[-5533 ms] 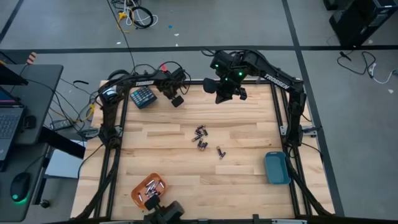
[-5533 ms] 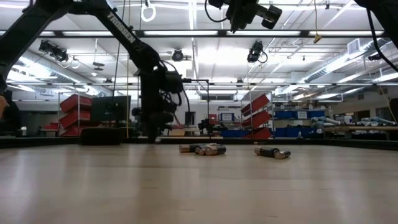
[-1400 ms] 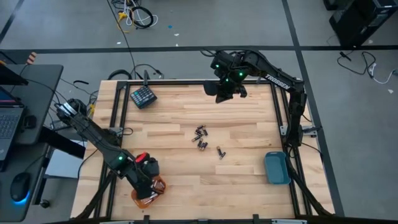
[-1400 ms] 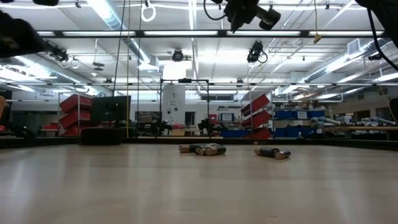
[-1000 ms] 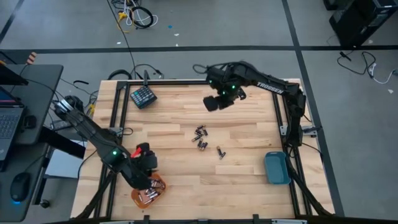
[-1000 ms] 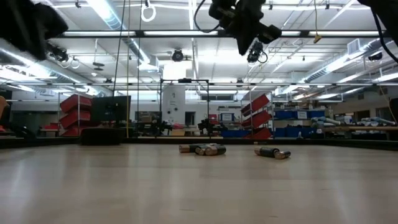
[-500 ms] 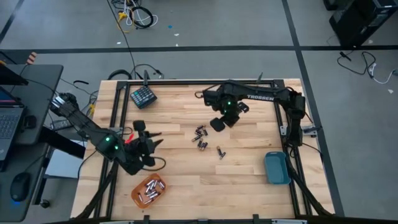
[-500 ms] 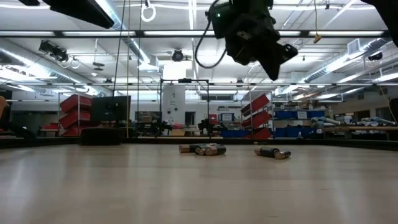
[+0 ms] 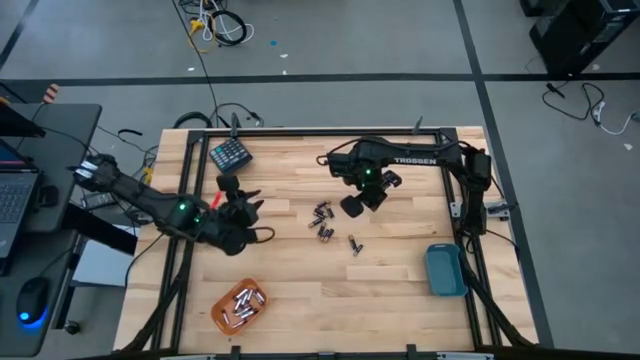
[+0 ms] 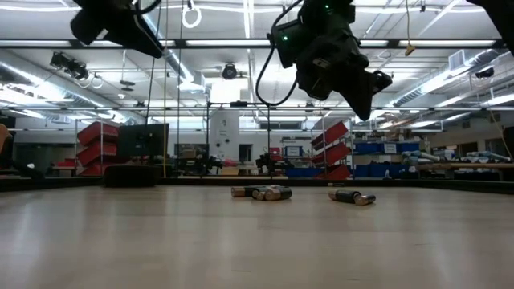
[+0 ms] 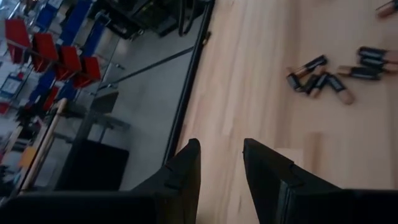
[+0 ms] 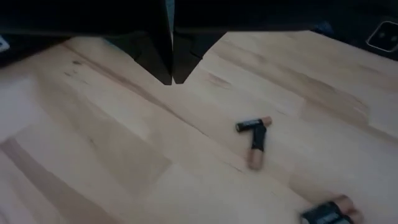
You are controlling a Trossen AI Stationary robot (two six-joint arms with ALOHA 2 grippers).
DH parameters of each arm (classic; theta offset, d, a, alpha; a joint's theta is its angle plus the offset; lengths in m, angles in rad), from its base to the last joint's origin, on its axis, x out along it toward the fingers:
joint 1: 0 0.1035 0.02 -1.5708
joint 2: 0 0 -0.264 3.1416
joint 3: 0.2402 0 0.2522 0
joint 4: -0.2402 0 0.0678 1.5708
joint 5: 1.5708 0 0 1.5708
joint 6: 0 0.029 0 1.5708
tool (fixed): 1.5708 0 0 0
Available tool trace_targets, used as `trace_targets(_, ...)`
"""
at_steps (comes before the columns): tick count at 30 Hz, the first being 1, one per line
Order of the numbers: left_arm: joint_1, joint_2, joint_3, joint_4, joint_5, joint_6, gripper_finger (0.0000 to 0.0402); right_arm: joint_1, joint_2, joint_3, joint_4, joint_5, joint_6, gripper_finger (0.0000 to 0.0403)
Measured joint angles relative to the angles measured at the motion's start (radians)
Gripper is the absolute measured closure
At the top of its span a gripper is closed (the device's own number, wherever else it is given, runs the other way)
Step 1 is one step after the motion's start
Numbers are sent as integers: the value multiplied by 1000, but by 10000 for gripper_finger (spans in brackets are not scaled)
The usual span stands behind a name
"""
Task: Sort batteries
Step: Put the black battery into the blue bin
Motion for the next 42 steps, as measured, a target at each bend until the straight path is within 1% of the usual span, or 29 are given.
trace_targets(3,33,0,0,9,-9,21,282,0,0,-3,63,4,26,402)
trace_targets(6,58,0,0,9,-22,21,282,-1,0,-3,204,32,127,402)
trace_targets(9,73,0,0,9,-23,21,282,-8,0,-3,360,46,145,402)
trace_targets(11,79,0,0,8,-23,22,282,-16,0,-3,455,46,27,402)
trace_targets(13,84,0,0,8,-22,35,282,-23,0,-3,515,42,-181,402)
trace_targets(15,88,0,0,7,-23,56,282,-30,0,-3,521,29,-403,402)
trace_targets(16,91,0,0,7,-23,70,282,-33,0,-3,501,27,-505,402)
trace_targets(18,99,0,0,6,-24,83,282,-41,0,-2,381,29,-656,402)
trace_targets(20,110,0,0,5,-28,93,282,-46,0,-3,211,74,-704,402)
trace_targets(22,118,-1,0,5,-28,93,282,-48,-1,-9,78,150,-698,402)
trace_targets(24,125,-2,0,4,-22,93,282,-39,-18,-39,-7,220,-644,402)
trace_targets(25,128,-2,0,2,-22,93,282,-26,-36,-59,-13,242,-630,402)
trace_targets(28,143,-2,0,-5,-22,101,282,28,-111,-123,4,241,-637,402)
trace_targets(32,170,-2,0,-3,-25,126,282,101,-228,-217,108,245,-628,402)
trace_targets(36,204,-2,0,-2,-25,158,282,163,-355,-310,276,288,-596,402)
trace_targets(39,230,-6,0,3,-25,204,282,181,-410,-358,425,293,-596,402)
trace_targets(42,258,-7,0,12,-18,225,282,194,-440,-372,524,289,-599,402)
